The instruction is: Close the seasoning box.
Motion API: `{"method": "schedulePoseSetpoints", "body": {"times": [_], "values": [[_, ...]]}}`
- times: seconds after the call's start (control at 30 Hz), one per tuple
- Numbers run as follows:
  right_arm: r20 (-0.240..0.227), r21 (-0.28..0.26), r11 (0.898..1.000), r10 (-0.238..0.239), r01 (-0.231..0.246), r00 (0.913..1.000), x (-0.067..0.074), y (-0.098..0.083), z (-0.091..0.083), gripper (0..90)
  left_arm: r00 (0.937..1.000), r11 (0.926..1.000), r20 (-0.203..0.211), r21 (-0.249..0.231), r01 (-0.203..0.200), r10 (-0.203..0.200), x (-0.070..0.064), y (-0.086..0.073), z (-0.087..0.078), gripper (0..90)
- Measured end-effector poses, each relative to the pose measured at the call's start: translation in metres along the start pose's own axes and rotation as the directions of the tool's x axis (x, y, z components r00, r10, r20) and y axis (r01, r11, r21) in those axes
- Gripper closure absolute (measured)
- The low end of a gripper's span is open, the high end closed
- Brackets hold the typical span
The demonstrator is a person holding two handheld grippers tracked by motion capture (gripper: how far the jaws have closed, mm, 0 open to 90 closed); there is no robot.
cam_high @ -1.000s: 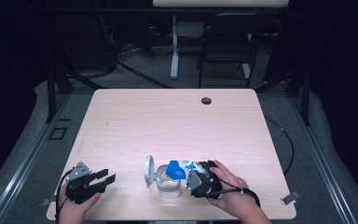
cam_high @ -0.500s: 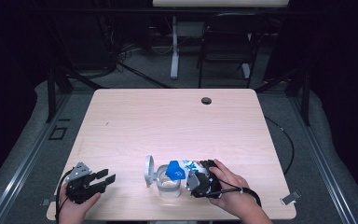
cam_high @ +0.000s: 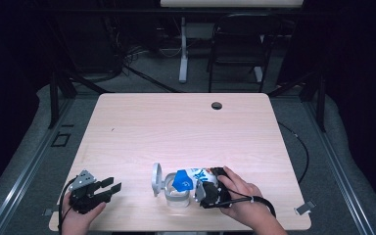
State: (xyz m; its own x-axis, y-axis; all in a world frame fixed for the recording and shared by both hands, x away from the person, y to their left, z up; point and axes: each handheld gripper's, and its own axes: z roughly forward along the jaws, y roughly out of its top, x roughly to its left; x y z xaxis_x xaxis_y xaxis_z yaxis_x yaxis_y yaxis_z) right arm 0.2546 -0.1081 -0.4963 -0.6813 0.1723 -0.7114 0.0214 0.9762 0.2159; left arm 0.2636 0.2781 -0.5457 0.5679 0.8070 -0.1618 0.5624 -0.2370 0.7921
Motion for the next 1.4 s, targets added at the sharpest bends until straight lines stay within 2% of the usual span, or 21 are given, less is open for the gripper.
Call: {"method": "schedulePoseSetpoints", "body": {"times": [0.37, 0.43, 0.63, 0.8, 0.87, 1.27, 1.4], "values": [[0.016, 0.001, 1.0, -0.03, 0.03, 0.9994, -0.001, 0.003, -0.002, 47.8, 1.0, 1.0, 0.0, 0.003, 0.004, -0.004, 0.001, 0.0, 0.0, 56.8], [0.023, 0.003, 0.999, -0.048, 0.048, 0.9986, -0.002, 0.004, -0.003, 47.8, 1.0, 1.0, 0.001, 0.0, 0.004, -0.004, 0.001, -0.001, 0.0, 56.8], [0.029, -0.001, 0.999, -0.052, 0.052, 0.9982, -0.003, 0.006, -0.005, 48.0, 1.0, 1.0, 0.002, 0.005, 0.004, -0.004, 0.001, 0.0, 0.0, 56.8], [0.04, 0.02, 0.997, -0.08, 0.08, 0.996, -0.004, 0.008, -0.007, 48.1, 1.0, 1.0, 0.001, 0.001, 0.005, -0.005, 0.001, 0.0, 0.0, 56.8], [0.044, 0.008, 0.997, -0.078, 0.078, 0.996, -0.004, 0.008, -0.006, 48.1, 1.0, 1.0, 0.002, 0.005, 0.005, -0.005, 0.001, 0.0, -0.001, 56.8], [0.049, 0.023, 0.995, -0.095, 0.094, 0.9943, -0.006, 0.01, -0.008, 48.2, 1.0, 1.0, 0.0, 0.001, 0.003, -0.003, 0.001, 0.0, 0.0, 56.8], [0.058, 0.04, 0.993, -0.115, 0.113, 0.9917, -0.006, 0.01, -0.009, 48.2, 1.0, 1.0, 0.0, 0.003, 0.002, -0.002, 0.001, -0.001, 0.0, 56.8]]}}
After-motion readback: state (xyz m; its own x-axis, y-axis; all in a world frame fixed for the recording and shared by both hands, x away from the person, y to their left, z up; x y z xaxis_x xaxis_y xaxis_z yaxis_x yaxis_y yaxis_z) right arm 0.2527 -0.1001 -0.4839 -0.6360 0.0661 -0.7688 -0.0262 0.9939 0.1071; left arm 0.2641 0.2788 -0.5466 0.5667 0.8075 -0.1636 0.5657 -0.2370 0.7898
